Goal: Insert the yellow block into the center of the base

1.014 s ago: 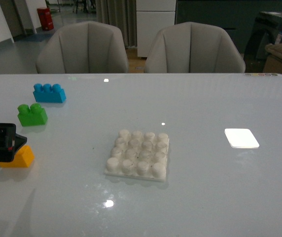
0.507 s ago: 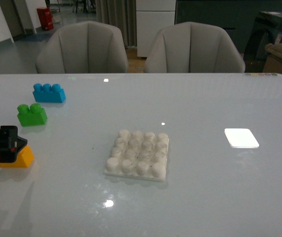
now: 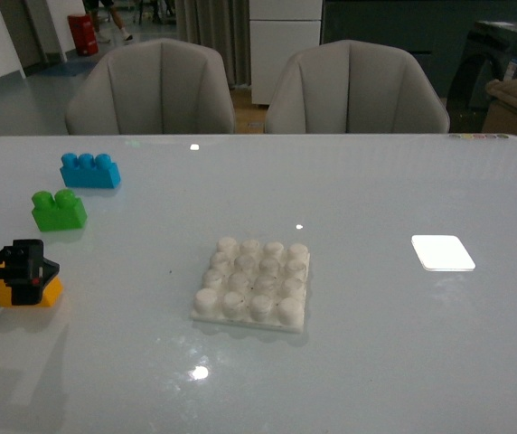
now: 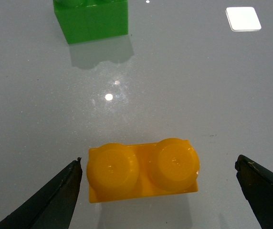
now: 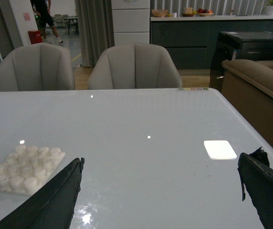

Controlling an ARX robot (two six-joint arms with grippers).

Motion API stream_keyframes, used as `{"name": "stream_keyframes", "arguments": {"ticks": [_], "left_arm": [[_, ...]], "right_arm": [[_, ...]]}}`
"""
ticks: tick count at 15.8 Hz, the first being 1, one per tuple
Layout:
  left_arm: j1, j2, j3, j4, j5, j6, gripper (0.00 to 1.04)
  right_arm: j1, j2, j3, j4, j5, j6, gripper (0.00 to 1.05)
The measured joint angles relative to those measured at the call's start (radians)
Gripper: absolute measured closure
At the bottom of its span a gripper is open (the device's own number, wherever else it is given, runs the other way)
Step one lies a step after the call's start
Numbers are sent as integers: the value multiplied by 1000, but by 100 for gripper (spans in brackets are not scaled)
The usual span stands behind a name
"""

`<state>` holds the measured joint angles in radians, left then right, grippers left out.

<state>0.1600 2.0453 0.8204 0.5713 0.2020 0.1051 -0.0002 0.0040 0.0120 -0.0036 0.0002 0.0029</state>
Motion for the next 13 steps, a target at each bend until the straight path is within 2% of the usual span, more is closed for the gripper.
{"name": "stream_keyframes", "arguments": {"ticks": [10, 12, 13], "left_arm": [[-1, 41, 5, 58, -28, -19, 7], [-1, 41, 5, 60, -32, -19, 16], [-1, 41, 5, 60, -38, -19, 27]], "right_arm": [[0, 0, 0, 0, 0, 0, 6], [0, 0, 0, 0, 0, 0, 6], [0, 0, 0, 0, 0, 0, 6]]}}
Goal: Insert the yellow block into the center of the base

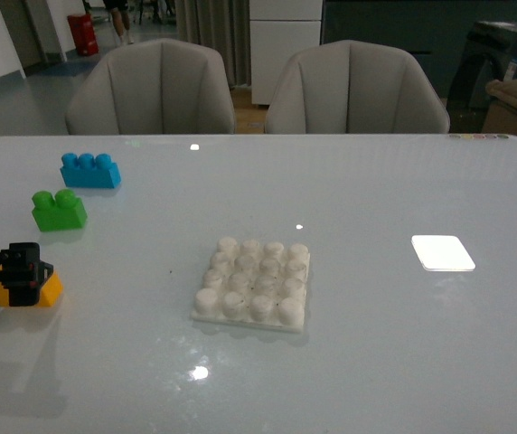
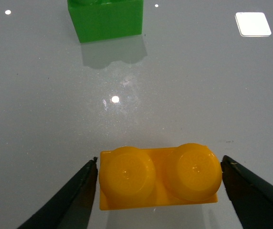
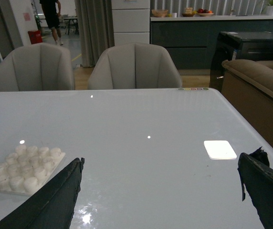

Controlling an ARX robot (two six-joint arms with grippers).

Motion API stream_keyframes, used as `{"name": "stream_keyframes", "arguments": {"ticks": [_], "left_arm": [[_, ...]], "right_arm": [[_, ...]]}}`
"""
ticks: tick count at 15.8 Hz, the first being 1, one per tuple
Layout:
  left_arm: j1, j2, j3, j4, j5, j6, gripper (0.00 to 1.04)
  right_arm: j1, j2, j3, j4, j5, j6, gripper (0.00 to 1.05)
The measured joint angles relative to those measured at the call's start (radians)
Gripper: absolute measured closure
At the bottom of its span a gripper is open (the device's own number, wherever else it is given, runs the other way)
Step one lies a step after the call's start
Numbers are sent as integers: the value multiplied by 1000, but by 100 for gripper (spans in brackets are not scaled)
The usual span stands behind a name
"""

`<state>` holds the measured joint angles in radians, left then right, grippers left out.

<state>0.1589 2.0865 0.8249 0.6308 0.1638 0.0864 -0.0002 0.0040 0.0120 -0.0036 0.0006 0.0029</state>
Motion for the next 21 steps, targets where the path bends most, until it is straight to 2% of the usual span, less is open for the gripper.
{"name": "stream_keyframes", "arguments": {"ticks": [1, 3, 10, 13, 14, 15, 17, 21], "left_arm": [[0, 0, 0, 10, 0, 0, 38], [-2, 0, 0, 14, -3, -2, 45], [-35, -47, -22, 2, -3, -4, 46], [-93, -186, -42, -64, -45, -45, 46], [-122, -246, -67, -83, -53, -59, 47], [-252, -412, -150, -144, -108, -107, 47], [-357, -506, -203, -135, -157, -152, 47], [-546, -459, -211, -89, -235, -220, 47]], "right_arm": [[0, 0, 0, 0, 0, 0, 6], [0, 0, 0, 0, 0, 0, 6], [0, 0, 0, 0, 0, 0, 6], [0, 0, 0, 0, 0, 0, 6], [0, 0, 0, 0, 0, 0, 6], [0, 0, 0, 0, 0, 0, 6], [0, 0, 0, 0, 0, 0, 6], [0, 0, 0, 0, 0, 0, 6]]}}
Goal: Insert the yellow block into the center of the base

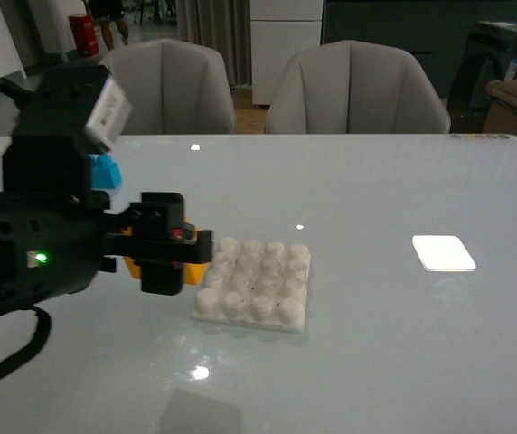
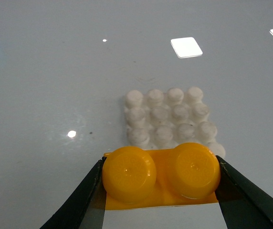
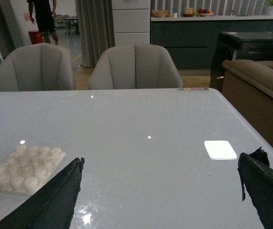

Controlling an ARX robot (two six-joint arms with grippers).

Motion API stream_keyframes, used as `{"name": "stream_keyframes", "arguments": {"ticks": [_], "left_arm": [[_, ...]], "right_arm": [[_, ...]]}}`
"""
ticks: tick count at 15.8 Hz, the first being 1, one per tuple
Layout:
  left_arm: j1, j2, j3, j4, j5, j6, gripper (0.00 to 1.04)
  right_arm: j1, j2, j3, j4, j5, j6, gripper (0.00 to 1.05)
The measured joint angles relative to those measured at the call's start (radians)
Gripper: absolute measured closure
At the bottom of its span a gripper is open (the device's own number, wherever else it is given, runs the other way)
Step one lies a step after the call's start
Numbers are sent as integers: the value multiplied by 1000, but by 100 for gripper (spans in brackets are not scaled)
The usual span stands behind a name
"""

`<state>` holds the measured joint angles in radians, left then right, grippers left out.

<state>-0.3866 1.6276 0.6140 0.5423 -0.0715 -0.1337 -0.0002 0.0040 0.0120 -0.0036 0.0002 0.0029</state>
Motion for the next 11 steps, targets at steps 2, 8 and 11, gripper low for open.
{"name": "stream_keyframes", "arguments": {"ticks": [2, 8, 11], "left_arm": [[-58, 91, 63, 12, -11, -25, 47], [-153, 347, 299, -12, -38, -28, 47], [-130, 424, 384, -41, -54, -19, 47]], "right_arm": [[0, 0, 0, 0, 0, 0, 6], [0, 0, 0, 0, 0, 0, 6], [0, 0, 0, 0, 0, 0, 6]]}}
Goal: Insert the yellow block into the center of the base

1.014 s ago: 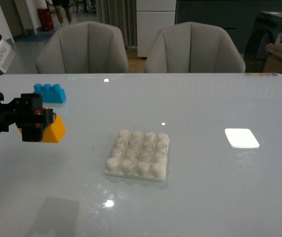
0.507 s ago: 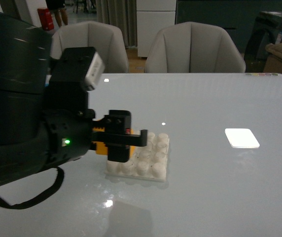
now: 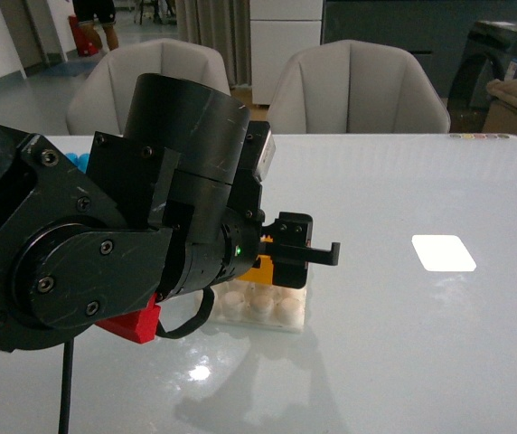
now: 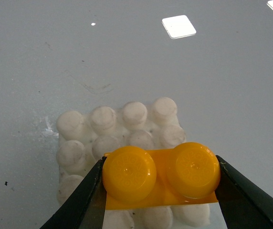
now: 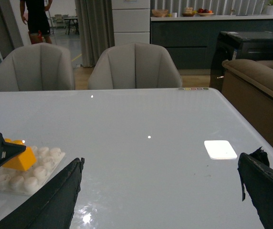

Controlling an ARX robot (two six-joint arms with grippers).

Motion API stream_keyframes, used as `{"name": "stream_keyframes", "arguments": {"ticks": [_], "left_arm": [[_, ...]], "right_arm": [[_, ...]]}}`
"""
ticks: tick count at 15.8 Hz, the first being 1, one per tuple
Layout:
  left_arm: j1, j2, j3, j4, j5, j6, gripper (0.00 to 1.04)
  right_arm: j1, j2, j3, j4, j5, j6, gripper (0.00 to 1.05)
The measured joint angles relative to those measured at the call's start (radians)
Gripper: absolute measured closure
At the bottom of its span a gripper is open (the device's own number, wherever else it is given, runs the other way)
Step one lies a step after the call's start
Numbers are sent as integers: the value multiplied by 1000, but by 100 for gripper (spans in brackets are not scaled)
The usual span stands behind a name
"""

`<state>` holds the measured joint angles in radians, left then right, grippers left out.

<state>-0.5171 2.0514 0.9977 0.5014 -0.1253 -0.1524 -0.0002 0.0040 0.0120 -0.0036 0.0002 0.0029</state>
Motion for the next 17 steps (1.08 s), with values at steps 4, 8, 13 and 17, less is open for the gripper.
{"name": "stream_keyframes", "arguments": {"ticks": [4, 8, 13, 17], "left_arm": [[40, 42, 16, 24, 2, 2, 47], [33, 51, 4, 30, 2, 2, 47], [14, 58, 5, 32, -11, -2, 47], [9, 74, 20, 40, -26, -2, 47]], "right_arm": [[0, 0, 0, 0, 0, 0, 6], [0, 0, 0, 0, 0, 0, 6], [0, 0, 0, 0, 0, 0, 6], [0, 0, 0, 0, 0, 0, 6]]}}
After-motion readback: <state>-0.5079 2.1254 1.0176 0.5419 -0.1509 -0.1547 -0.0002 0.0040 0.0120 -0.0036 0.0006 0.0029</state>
